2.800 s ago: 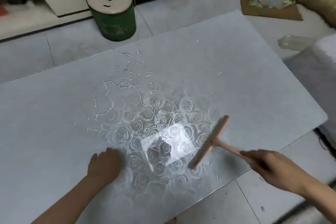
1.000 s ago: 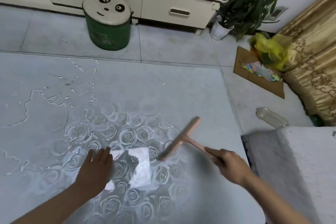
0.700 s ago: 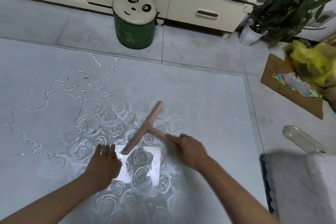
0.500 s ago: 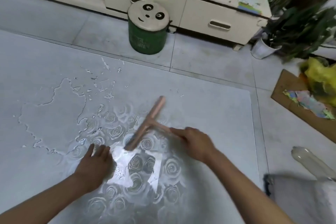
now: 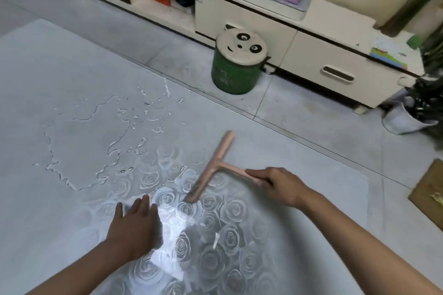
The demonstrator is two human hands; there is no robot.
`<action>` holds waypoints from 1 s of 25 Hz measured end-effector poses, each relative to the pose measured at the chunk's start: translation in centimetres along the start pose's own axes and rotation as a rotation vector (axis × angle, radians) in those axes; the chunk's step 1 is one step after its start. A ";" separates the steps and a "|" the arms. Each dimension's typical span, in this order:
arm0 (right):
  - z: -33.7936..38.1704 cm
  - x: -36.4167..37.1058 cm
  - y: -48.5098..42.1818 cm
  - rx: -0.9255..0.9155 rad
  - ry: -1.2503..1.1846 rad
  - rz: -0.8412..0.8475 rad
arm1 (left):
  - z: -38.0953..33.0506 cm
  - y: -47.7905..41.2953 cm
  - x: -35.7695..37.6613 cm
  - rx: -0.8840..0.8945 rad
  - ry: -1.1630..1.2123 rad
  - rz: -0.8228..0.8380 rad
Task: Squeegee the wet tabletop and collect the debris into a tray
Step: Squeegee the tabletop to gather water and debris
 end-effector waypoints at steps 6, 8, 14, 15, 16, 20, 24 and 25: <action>-3.3 -5.6 0.8 0.009 0.095 -0.044 | 0.6 -0.2 0.4 0.018 0.034 0.071; -6.3 -7.2 4.2 0.173 0.206 0.056 | 0.5 -0.3 -0.1 0.028 0.035 0.039; 6.1 -0.9 -2.4 0.022 0.005 0.069 | 2.2 1.2 -0.1 0.071 0.167 0.006; 9.3 0.0 -3.9 -0.016 0.012 0.049 | 2.9 1.9 -0.1 0.070 0.184 -0.048; 11.3 0.3 -4.9 -0.014 0.018 0.026 | 3.2 2.0 -0.3 0.058 0.212 -0.089; 16.8 -0.1 -2.4 0.085 -0.037 -0.091 | 8.9 5.2 -0.3 -0.046 0.166 -0.119; 24.4 -1.6 2.7 0.156 -0.106 -0.101 | 16.5 9.2 -1.5 -0.107 0.181 -0.109; 26.6 -1.9 3.4 0.171 -0.155 -0.084 | 18.5 10.4 -2.2 -0.102 0.184 -0.111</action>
Point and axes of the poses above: each hand's wrist, its own y-axis away from the middle knuckle, its own x-axis out of the palm, z = x × y, the point moved 1 cm from there along -y, towards the middle knuckle, and after that the axes turned 1 degree about -y, right-handed, at the moved point
